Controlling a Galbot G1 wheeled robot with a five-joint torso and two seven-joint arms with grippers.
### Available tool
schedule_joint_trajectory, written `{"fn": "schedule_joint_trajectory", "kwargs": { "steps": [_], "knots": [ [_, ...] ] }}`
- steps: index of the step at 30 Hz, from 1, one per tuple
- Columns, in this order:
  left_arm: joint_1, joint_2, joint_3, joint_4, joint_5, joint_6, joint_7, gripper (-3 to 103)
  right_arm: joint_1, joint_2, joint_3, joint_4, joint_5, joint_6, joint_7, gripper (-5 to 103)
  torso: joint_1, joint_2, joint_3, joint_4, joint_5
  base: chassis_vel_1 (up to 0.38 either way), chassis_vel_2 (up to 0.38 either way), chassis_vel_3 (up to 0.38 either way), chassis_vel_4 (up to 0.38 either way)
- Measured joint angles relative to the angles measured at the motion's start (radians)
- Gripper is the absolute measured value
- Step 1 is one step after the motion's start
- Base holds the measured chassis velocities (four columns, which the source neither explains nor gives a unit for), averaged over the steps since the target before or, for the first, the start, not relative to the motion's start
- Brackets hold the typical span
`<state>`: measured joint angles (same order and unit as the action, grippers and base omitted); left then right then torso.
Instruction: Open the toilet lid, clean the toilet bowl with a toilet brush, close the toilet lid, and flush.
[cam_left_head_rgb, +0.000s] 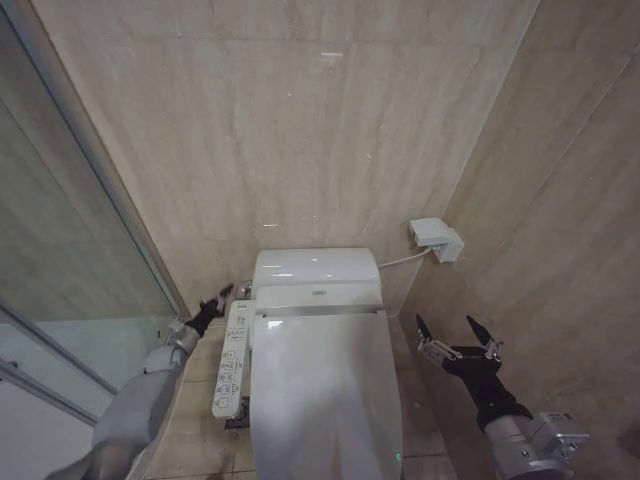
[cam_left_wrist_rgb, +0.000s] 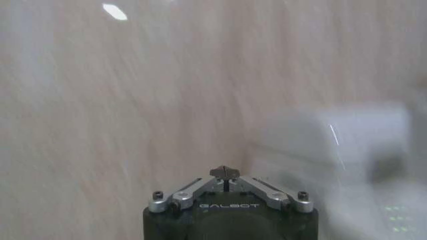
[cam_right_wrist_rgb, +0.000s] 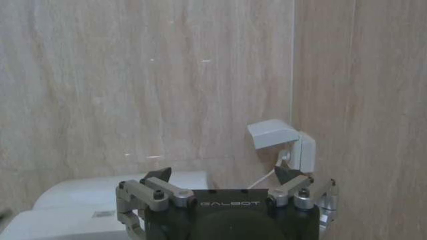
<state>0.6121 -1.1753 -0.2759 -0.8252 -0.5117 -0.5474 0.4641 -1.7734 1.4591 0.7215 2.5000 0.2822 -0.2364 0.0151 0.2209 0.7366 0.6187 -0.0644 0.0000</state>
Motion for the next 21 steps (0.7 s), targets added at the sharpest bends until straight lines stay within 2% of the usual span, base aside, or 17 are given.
{"fn": "schedule_joint_trajectory", "kwargs": {
  "steps": [1, 2, 3, 4, 5, 6, 8, 9, 12, 13, 15, 17, 18, 21],
  "knots": [
    [0.057, 0.012, -0.008, -0.144, -0.012, 0.04, -0.126, 0, 0.0, 0.0, 0.0, 0.0, 0.0, 0.0, 0.0, 100, 0.0, 0.0, 0.0, 0.0006, 0.0001, 0.0, 0.0, 0.0, 0.0],
    [0.057, 0.012, -0.008, -0.144, -0.012, 0.04, -0.126, 0, 0.0, 0.0, 0.0, 0.0, 0.0, 0.0, 0.0, 100, 0.0, 0.0, 0.0, 0.0006, 0.0001, 0.0, 0.0, 0.0, 0.0],
    [0.096, 0.018, -0.016, -0.247, -0.014, 0.07, -0.213, 0, 0.0, 0.0, 0.0, 0.0, 0.0, 0.0, 0.0, 100, 0.0, 0.0, 0.0, 0.0009, 0.0, 0.0, 0.0, 0.0, 0.0],
    [0.144, 0.024, -0.029, -0.364, -0.01, 0.106, -0.308, 0, 0.0, 0.0, 0.0, 0.0, 0.0, 0.0, 0.0, 100, 0.0, 0.0, 0.0, 0.0002, 0.0003, 0.0, 0.0, 0.0, 0.0],
    [0.192, 0.028, -0.045, -0.468, 0.003, 0.136, -0.368, 0, 0.0, 0.0, 0.0, 0.0, 0.0, 0.0, 0.0, 100, 0.0, 0.0, 0.0, 0.0006, 0.0001, 0.0, 0.0, 0.0, 0.0],
    [0.192, 0.028, -0.045, -0.468, 0.003, 0.136, -0.368, 0, 0.0, 0.0, 0.0, 0.0, 0.0, 0.0, 0.0, 100, 0.0, 0.0, 0.0, 0.0006, 0.0001, 0.0, 0.0, 0.0, 0.0],
    [0.294, 0.047, -0.08, -0.659, 0.02, 0.194, -0.457, 0, 0.0, 0.0, 0.0, 0.0, 0.0, 0.0, 0.0, 100, 0.0, 0.0, 0.0, 0.0002, 0.0002, 0.0, 0.0, 0.0, 0.0],
    [0.294, 0.047, -0.08, -0.659, 0.02, 0.194, -0.457, 0, 0.0, 0.0, 0.0, 0.0, 0.0, 0.0, 0.0, 100, 0.0, 0.0, 0.0, 0.0002, 0.0002, 0.0, 0.0, 0.0, 0.0],
    [0.394, 0.064, -0.13, -0.785, 0.029, 0.226, -0.506, 0, 0.0, 0.0, 0.0, 0.0, 0.0, 0.0, 0.0, 100, 0.0, 0.0, 0.0, 0.0003, 0.0, 0.0, 0.0, 0.0, 0.0],
    [0.394, 0.064, -0.13, -0.785, 0.029, 0.226, -0.506, 0, 0.0, 0.0, 0.0, 0.0, 0.0, 0.0, 0.0, 100, 0.0, 0.0, 0.0, 0.0003, 0.0, 0.0, 0.0, 0.0, 0.0],
    [0.484, 0.066, -0.186, -0.854, 0.039, 0.228, -0.524, 0, 0.0, 0.0, 0.0, 0.0, 0.0, 0.0, 0.001, 100, 0.0, 0.0, 0.0, 0.0004, 0.0001, 0.0, 0.0, 0.0, 0.0],
    [0.601, 0.051, -0.244, -0.931, 0.045, 0.231, -0.552, 0, 0.0, 0.0, 0.0, 0.0, 0.0, 0.0, 0.0, 100, 0.0, 0.0, 0.0, 0.0006, -0.0003, 0.0, 0.0, 0.0, 0.0],
    [0.601, 0.051, -0.244, -0.931, 0.045, 0.231, -0.552, 0, 0.0, 0.0, 0.0, 0.0, 0.0, 0.0, 0.0, 100, 0.0, 0.0, 0.0, 0.0006, -0.0003, 0.0, 0.0, 0.0, 0.0],
    [0.754, -0.006, -0.326, -1.061, 0.061, 0.243, -0.574, 0, 0.0, 0.0, 0.0, 0.0, 0.0, 0.0, 0.0, 100, 0.0, 0.0, 0.0, 0.0008, 0.0, 0.0, 0.0, 0.0, 0.0]
  ]
}}
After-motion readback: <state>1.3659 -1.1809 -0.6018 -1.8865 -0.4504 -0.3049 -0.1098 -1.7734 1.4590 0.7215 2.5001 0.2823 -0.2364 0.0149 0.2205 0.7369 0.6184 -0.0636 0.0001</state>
